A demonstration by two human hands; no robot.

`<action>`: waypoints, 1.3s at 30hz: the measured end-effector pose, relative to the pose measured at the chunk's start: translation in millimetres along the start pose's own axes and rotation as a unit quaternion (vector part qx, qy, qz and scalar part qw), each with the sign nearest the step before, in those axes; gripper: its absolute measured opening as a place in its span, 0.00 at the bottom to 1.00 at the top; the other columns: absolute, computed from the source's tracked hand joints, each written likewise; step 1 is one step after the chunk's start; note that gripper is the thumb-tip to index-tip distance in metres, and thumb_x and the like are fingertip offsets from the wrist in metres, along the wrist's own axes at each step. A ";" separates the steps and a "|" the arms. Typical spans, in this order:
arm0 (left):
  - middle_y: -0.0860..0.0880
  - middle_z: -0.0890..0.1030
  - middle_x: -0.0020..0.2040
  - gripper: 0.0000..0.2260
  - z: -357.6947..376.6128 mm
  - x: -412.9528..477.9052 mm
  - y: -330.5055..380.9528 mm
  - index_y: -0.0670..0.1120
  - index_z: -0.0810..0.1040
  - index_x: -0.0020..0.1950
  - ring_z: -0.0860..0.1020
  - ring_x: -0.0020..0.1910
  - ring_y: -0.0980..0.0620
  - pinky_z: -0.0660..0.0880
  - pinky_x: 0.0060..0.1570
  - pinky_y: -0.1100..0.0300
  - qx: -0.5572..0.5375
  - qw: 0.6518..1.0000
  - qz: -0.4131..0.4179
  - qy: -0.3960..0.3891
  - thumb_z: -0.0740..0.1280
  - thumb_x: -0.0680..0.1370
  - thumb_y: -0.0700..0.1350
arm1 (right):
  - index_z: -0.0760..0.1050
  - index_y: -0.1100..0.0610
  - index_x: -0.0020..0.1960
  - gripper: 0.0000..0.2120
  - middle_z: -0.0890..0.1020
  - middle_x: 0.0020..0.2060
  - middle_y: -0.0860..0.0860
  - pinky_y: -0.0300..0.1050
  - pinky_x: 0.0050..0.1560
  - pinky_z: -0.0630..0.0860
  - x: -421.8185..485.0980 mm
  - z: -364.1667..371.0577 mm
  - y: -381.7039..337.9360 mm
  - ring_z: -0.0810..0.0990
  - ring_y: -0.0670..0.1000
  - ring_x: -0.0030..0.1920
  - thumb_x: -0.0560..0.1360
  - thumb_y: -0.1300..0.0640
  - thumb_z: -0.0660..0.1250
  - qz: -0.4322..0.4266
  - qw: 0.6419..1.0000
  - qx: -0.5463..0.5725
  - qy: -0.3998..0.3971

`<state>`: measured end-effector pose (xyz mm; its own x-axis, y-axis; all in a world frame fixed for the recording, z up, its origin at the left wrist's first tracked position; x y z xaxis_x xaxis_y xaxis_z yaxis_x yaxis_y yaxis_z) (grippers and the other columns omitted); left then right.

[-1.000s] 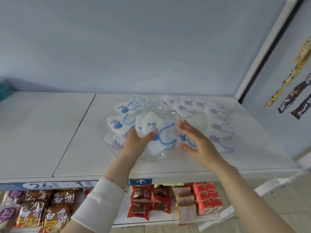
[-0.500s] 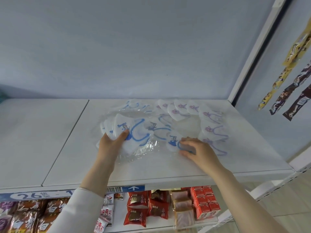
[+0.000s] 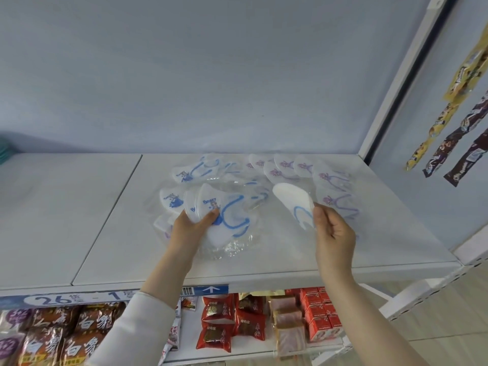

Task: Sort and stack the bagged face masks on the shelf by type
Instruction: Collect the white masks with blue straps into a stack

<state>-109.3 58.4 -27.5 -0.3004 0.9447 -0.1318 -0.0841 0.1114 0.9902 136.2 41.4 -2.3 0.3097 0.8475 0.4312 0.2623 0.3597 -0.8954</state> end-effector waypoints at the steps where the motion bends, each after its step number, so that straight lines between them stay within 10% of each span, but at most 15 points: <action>1: 0.49 0.83 0.46 0.10 2.9 -2.3 0.0 0.46 0.77 0.56 0.82 0.45 0.50 0.78 0.44 0.57 0.006 1.000 0.000 -0.016 0.70 0.75 0.46 | 0.79 0.49 0.52 0.07 0.81 0.44 0.32 0.25 0.48 0.72 -2.5 4.6 -2.6 0.78 0.30 0.48 0.78 0.54 0.62 -0.044 0.999 0.003 -0.025; 6: 0.54 0.84 0.47 0.07 13.6 -14.5 4.1 0.50 0.75 0.55 0.83 0.44 0.60 0.77 0.40 0.69 -0.035 0.990 0.017 -0.136 0.64 0.78 0.45 | 0.78 0.56 0.58 0.16 0.79 0.59 0.48 0.47 0.68 0.69 -11.1 39.0 4.4 0.75 0.49 0.64 0.77 0.48 0.60 -0.298 0.913 -0.124 -0.249; 11: 0.53 0.83 0.50 0.13 12.1 -17.1 11.5 0.49 0.75 0.58 0.82 0.47 0.61 0.77 0.43 0.69 0.006 0.987 0.060 -0.151 0.67 0.74 0.48 | 0.77 0.57 0.59 0.18 0.74 0.64 0.49 0.46 0.73 0.57 -10.5 54.1 1.5 0.65 0.47 0.71 0.78 0.47 0.58 -0.363 0.860 -0.168 -0.318; 15: 0.53 0.84 0.46 0.09 16.4 -11.7 17.5 0.51 0.77 0.50 0.82 0.46 0.56 0.79 0.44 0.64 0.015 0.989 0.081 -0.126 0.71 0.73 0.41 | 0.57 0.55 0.74 0.32 0.58 0.74 0.54 0.39 0.74 0.54 0.5 43.9 -5.1 0.54 0.50 0.75 0.74 0.51 0.66 -0.202 0.952 -0.120 -0.198; 19: 0.54 0.82 0.50 0.16 32.2 -10.7 22.5 0.52 0.75 0.55 0.80 0.50 0.58 0.78 0.51 0.64 0.064 0.978 0.111 -0.165 0.75 0.70 0.42 | 0.58 0.54 0.73 0.30 0.71 0.58 0.45 0.33 0.64 0.65 5.0 36.7 -0.1 0.70 0.44 0.61 0.75 0.62 0.67 0.034 0.977 -0.005 -0.211; 24: 0.52 0.77 0.57 0.25 46.1 -23.3 8.4 0.50 0.65 0.64 0.77 0.55 0.60 0.74 0.51 0.70 0.062 0.978 0.140 -0.141 0.72 0.72 0.35 | 0.64 0.47 0.64 0.21 0.71 0.40 0.49 0.34 0.51 0.70 -4.3 35.8 14.0 0.72 0.36 0.37 0.73 0.58 0.64 0.059 0.978 0.033 -0.198; 30: 0.49 0.75 0.62 0.28 56.8 -32.0 9.0 0.45 0.63 0.70 0.76 0.56 0.65 0.74 0.50 0.72 0.044 0.978 0.174 -0.105 0.71 0.73 0.39 | 0.59 0.41 0.64 0.24 0.70 0.62 0.42 0.33 0.63 0.68 -6.8 41.6 11.4 0.70 0.38 0.63 0.73 0.58 0.63 0.047 0.975 0.080 -0.200; 39: 0.49 0.75 0.61 0.25 61.3 -32.2 2.6 0.45 0.65 0.68 0.77 0.54 0.63 0.76 0.53 0.66 -0.001 0.980 0.175 -0.093 0.71 0.74 0.40 | 0.61 0.44 0.63 0.23 0.72 0.60 0.42 0.34 0.62 0.70 -7.6 42.0 15.7 0.72 0.35 0.60 0.72 0.59 0.64 0.070 0.971 0.110 -0.202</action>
<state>-41.6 47.1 -17.8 -0.1324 0.9649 0.2268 -0.0079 -0.2298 0.9732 99.6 57.1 -24.2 -0.0666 0.9620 0.2649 0.0276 0.2672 -0.9633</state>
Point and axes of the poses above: each hand's wrist, its own x-axis towards the middle knuckle, its own z-axis out of the palm, y = z × x, the point moved 3 cm from there along x, towards the middle knuckle
